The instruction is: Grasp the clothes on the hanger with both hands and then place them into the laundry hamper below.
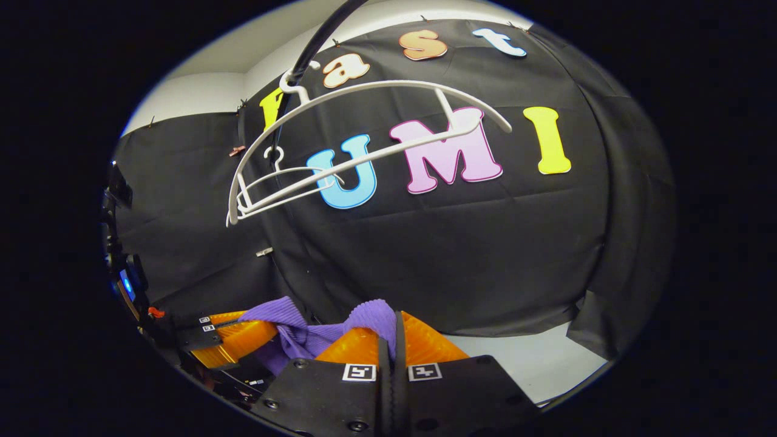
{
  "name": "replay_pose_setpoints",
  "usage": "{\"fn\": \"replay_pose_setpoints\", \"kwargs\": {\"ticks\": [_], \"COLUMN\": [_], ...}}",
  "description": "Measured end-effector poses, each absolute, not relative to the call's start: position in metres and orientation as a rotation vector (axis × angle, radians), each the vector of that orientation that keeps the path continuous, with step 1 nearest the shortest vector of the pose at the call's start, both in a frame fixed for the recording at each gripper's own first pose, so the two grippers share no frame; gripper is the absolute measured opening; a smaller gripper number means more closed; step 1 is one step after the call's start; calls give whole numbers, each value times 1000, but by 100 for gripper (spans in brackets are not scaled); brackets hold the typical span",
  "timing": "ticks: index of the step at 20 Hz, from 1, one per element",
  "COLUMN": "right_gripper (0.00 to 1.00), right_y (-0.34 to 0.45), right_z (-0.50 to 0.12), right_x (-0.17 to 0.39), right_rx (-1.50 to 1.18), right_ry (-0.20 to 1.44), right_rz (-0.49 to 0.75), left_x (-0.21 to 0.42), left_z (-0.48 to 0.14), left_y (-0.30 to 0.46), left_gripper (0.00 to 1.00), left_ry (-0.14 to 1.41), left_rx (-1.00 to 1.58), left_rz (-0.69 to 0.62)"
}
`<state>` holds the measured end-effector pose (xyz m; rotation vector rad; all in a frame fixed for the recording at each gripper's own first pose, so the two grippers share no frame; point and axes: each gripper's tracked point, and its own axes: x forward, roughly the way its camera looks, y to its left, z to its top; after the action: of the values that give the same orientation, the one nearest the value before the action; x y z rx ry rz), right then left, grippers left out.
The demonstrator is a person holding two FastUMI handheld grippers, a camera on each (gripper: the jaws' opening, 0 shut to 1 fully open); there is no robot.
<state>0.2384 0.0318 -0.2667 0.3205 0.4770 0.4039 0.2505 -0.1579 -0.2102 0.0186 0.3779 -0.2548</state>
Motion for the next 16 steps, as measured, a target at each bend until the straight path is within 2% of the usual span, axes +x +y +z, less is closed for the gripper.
{"fn": "replay_pose_setpoints", "kwargs": {"ticks": [6,9,10,11,16], "right_gripper": [5,5,1,5,5], "right_y": [34,31,30,30,23], "right_z": [-340,-383,-397,-411,-470], "right_x": [227,216,211,205,174], "right_rx": [215,148,127,105,33], "right_ry": [614,695,724,753,898], "right_rz": [395,395,394,395,389], "left_x": [238,232,228,223,207], "left_z": [-281,-331,-348,-364,-432], "left_y": [-179,-176,-173,-170,-161], "left_gripper": [5,5,5,5,5], "left_ry": [494,579,612,649,817], "left_rx": [-19,0,2,-4,-44], "left_rz": [-326,-321,-314,-307,-269]}}
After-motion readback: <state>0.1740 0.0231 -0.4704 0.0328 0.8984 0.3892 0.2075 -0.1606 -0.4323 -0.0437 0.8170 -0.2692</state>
